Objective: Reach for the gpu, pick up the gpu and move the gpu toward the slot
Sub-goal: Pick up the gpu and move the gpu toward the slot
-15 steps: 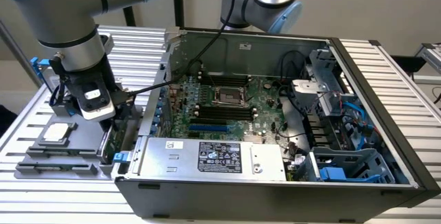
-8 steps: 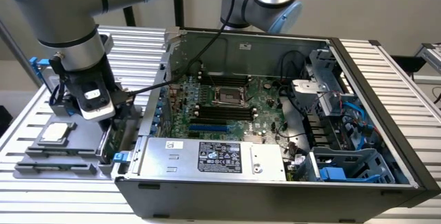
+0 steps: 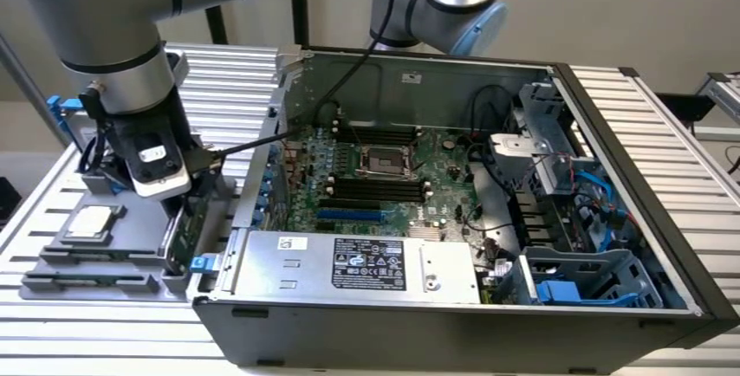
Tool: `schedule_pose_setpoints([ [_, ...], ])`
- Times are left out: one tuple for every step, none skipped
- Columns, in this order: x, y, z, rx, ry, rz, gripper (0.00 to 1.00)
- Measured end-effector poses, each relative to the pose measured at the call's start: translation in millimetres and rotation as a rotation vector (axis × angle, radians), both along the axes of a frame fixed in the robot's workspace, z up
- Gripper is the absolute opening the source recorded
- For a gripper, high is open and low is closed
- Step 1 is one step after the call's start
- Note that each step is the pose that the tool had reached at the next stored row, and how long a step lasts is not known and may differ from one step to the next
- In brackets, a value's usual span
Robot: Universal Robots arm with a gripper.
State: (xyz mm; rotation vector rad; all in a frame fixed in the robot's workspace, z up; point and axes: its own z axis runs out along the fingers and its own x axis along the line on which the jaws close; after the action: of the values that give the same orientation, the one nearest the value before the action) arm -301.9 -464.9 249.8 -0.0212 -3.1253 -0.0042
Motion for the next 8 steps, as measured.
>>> schedule_pose_setpoints([
  [0.0, 0.0, 1.8, 0.0005, 0.002, 0.0, 0.26],
  [0.0, 0.0, 3.9, 0.0009, 0.0039, 0.0, 0.26],
  [0.0, 0.0, 6.1, 0.0014, 0.0057, 0.0, 0.26],
  [0.0, 0.0, 8.6, 0.0019, 0.0075, 0.0, 0.26],
  [0.0, 0.0, 11.3, 0.0022, 0.0089, 0.0, 0.26],
  [0.0, 0.0, 14.1, 0.0025, 0.0104, 0.0, 0.26],
  [0.0, 0.0, 17.1, 0.0027, 0.0116, 0.0, 0.26],
  [0.1, 0.0, 20.6, 0.0031, 0.0129, 0.0, 0.26],
])
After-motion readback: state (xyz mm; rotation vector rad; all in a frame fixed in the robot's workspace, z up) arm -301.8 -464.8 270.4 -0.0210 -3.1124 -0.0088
